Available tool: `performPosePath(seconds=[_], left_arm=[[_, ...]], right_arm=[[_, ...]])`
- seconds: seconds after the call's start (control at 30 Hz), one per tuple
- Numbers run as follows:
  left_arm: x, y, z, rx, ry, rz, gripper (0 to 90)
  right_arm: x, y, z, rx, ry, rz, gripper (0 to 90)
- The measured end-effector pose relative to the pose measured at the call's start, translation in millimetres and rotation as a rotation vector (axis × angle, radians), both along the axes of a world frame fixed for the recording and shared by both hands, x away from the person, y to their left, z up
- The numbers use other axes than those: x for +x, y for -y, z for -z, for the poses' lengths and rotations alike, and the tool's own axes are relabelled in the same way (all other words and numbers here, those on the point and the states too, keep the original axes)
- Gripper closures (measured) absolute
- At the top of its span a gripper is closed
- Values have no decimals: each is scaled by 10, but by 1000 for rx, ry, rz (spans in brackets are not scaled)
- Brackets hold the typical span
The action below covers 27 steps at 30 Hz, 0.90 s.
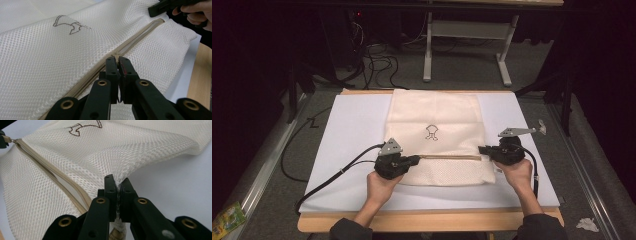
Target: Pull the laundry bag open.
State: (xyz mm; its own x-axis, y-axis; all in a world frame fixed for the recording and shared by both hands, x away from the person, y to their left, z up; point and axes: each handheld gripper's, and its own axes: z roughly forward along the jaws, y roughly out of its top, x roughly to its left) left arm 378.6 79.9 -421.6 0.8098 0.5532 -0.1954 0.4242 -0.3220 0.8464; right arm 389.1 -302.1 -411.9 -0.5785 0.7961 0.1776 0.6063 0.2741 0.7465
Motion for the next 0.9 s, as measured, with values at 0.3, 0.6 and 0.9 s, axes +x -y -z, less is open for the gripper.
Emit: performPosePath(seconds=[0.3, 0.6, 0.9], left_arm=[[-5, -50, -15, -11, 0, -6, 872], [-16, -74, -21, -18, 3, -6, 872], [-22, -130, -23, -15, 3, -13, 872]], right_arm=[[17, 2, 8, -7, 0, -5, 883], [9, 0, -5, 5, 12, -11, 882], [15, 11, 4, 3, 7, -10, 883]])
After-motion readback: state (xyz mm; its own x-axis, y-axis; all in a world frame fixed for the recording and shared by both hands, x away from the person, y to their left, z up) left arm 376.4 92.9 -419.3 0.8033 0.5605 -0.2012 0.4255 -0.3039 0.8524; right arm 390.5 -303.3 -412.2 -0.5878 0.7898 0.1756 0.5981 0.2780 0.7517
